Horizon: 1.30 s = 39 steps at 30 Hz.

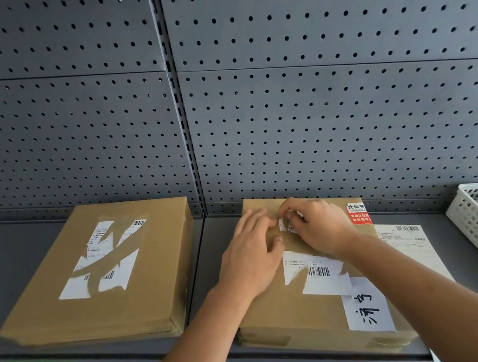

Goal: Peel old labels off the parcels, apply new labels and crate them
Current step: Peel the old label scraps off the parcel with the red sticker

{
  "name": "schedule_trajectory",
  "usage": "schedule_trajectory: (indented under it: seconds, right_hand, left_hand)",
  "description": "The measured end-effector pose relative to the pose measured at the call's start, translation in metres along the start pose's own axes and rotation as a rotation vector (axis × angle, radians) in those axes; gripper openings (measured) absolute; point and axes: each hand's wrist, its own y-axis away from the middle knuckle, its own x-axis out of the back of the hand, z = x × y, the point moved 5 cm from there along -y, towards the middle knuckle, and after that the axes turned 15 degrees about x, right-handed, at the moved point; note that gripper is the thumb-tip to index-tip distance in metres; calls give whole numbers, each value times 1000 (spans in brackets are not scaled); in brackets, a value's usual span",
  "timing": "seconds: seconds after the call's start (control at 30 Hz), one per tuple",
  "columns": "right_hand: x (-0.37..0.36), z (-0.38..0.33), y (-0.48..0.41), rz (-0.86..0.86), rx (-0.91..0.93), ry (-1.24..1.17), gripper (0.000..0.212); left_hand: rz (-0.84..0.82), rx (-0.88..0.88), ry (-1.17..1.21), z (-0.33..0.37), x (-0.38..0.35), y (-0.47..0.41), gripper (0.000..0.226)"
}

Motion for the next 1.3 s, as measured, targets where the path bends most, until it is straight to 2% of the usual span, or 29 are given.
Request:
schedule_trajectory:
  seconds: [0.13, 0.43, 0.77, 0.83, 0.97, 1.03, 1.13, 1.3]
  right_hand:
    - [-1, 1, -2, -2, 19, 9, 14]
    - [-3, -10, -6, 7, 94, 134, 12]
    - [4, -15, 22, -30, 95, -56, 10]
    - [8, -14, 28, -2, 57, -146, 11]
    - [17, -3, 39, 160, -145, -641, 15]
    - [23, 2, 42, 212, -212, -737, 20]
    - [27, 8, 45, 236, -222, -586, 34]
    - [25, 21, 44, 262, -215, -494, 17]
  left_hand:
    - [-2, 4, -2, 0, 1, 0, 36]
    - [-1, 12, -2, 0, 0, -2, 33]
    - [2, 9, 2, -2, -3, -3, 35]
    - [2, 7, 4, -2, -2, -3, 35]
    - [-3, 9, 0, -3, -2, -2, 35]
    - [-5, 13, 0, -4, -2, -2, 35]
    - [-2, 14, 1, -4, -2, -2, 35]
    - [-2, 6, -5, -2, -3, -2, 35]
